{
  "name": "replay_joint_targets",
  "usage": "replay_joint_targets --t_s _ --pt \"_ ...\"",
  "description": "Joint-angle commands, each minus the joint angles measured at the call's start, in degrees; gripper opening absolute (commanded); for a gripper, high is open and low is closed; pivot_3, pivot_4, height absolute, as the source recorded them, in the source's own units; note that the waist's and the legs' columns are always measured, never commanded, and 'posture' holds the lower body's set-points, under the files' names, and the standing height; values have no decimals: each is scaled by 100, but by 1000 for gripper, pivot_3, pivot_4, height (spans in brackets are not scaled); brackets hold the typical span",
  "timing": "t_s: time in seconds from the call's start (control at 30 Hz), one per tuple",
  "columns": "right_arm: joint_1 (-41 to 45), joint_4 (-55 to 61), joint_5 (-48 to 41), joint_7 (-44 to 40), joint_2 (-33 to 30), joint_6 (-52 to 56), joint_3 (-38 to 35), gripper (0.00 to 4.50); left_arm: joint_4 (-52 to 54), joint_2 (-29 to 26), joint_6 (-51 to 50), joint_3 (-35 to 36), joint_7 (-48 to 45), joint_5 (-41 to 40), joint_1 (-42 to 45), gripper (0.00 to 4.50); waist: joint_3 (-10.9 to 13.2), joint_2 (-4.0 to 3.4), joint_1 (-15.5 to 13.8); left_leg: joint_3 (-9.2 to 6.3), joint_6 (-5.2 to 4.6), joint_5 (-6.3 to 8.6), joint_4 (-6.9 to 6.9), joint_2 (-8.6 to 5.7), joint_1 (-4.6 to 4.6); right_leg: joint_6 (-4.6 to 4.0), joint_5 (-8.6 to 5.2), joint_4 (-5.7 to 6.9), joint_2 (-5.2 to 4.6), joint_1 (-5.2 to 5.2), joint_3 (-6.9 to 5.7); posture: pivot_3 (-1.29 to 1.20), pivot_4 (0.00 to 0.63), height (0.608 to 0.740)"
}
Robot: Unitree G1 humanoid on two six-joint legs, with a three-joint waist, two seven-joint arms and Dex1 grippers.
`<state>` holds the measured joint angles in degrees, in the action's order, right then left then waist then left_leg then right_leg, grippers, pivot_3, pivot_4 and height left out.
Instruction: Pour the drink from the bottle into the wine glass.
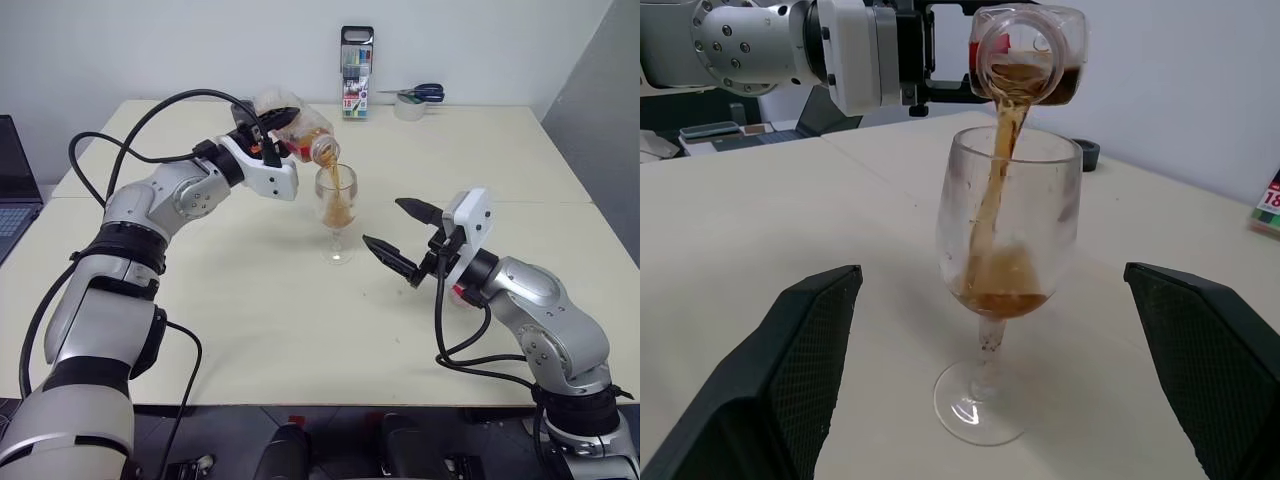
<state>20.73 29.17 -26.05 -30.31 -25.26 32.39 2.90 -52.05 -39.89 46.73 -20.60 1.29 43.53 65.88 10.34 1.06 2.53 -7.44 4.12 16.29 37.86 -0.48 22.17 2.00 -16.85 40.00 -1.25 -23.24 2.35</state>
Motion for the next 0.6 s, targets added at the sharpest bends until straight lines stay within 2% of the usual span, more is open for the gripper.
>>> replay_joint_targets --t_s 0.03,0.6 --pt "-10 307 -115 -15 -12 15 -76 4500 77 -112 33 34 154 -16 258 1681 0 0 0 0 0 0 0 0 0 0 0 0 0 0 0 0 150 740" --pt "-31 368 -118 -13 35 105 -49 4500 -69 -120 50 -63 279 81 383 1681 0 0 2 0 0 0 1 0 1 0 0 0 0 0 0 0 150 740"
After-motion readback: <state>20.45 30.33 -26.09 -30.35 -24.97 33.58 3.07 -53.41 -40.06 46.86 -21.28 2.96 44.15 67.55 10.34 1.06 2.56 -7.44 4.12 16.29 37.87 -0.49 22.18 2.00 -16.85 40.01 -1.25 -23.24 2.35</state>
